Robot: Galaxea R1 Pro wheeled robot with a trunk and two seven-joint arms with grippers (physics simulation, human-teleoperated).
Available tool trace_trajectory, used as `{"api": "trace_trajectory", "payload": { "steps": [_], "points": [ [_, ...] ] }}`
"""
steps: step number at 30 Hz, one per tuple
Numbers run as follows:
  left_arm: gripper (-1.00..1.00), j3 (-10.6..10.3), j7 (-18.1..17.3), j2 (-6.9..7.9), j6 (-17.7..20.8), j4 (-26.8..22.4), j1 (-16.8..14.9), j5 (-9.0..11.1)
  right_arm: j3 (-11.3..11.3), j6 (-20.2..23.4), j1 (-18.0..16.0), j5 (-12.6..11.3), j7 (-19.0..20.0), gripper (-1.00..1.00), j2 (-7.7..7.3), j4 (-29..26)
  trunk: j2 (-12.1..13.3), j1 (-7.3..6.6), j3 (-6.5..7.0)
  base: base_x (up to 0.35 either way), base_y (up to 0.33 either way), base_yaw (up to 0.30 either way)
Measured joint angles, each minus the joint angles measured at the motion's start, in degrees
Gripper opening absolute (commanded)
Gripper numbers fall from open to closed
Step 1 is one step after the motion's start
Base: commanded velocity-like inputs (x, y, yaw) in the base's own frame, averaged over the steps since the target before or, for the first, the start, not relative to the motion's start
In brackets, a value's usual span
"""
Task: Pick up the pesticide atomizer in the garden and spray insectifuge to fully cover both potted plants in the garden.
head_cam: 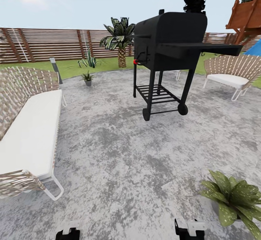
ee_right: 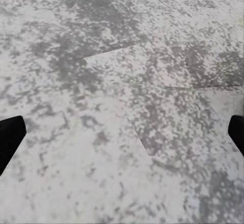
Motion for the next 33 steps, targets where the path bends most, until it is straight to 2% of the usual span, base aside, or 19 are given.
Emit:
{"api": "trace_trajectory", "payload": {
  "steps": [6,12,21,33],
  "points": [
    [-1.00,0.0,0.0,-0.08,0.0,0.0,0.0,0.0,0.0,0.0,0.0,0.0,0.0,1.00,0.00,0.0,0.0,0.00,-0.23,0.021,-0.005,0.279],
    [-1.00,-0.1,0.0,-0.09,0.0,0.0,0.0,0.0,0.0,0.0,0.0,0.0,0.0,1.00,0.00,0.0,0.0,-0.03,-0.44,0.212,-0.136,0.240],
    [-1.00,0.0,0.0,-0.10,0.0,0.0,0.0,0.0,0.0,-0.1,0.0,0.1,0.0,1.00,-0.25,0.0,0.0,-0.03,-0.48,0.280,-0.159,0.015],
    [-1.00,0.0,0.0,-0.09,0.0,0.0,0.0,0.0,0.0,-0.1,0.0,0.1,0.0,1.00,-0.13,-0.1,0.0,-0.04,-0.48,0.337,-0.010,0.000]
  ]
}}
